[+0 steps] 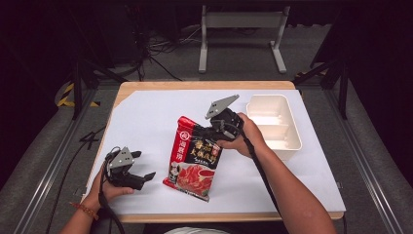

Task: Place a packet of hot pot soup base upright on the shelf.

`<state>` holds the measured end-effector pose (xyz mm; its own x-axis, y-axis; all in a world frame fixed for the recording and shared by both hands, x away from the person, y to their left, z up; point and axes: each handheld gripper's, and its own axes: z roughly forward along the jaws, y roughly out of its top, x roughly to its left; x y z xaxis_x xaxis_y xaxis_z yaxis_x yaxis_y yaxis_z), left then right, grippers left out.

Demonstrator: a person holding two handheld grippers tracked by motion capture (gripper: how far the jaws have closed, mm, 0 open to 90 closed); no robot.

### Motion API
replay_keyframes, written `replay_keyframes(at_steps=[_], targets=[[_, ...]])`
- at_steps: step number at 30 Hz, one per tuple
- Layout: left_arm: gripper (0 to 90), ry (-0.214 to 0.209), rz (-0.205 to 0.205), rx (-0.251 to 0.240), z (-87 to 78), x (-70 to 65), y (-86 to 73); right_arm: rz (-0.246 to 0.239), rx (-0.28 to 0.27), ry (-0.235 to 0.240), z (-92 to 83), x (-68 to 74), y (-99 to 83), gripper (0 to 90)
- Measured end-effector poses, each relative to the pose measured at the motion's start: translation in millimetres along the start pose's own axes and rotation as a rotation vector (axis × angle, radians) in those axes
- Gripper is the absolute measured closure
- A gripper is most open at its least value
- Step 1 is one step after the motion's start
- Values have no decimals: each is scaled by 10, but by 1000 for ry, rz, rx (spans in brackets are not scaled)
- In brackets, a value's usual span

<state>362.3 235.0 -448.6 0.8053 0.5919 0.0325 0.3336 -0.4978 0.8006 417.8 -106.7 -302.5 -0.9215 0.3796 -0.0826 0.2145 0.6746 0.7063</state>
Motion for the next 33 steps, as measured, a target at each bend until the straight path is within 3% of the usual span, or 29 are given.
replay_keyframes(at_steps=[7,14,25,33], targets=[[72,-2,1,1,4,3,1,-72,-37,-42,-253,82,111,885],[72,0,-2,3,8,2,0,-114,-41,-131,-517,41,161,886],[72,-3,-5,6,8,8,-5,-83,-87,-238,-767,-186,100,892],[72,-3,-4,6,15,10,-3,-73,-121,-282,-962,-257,55,892]])
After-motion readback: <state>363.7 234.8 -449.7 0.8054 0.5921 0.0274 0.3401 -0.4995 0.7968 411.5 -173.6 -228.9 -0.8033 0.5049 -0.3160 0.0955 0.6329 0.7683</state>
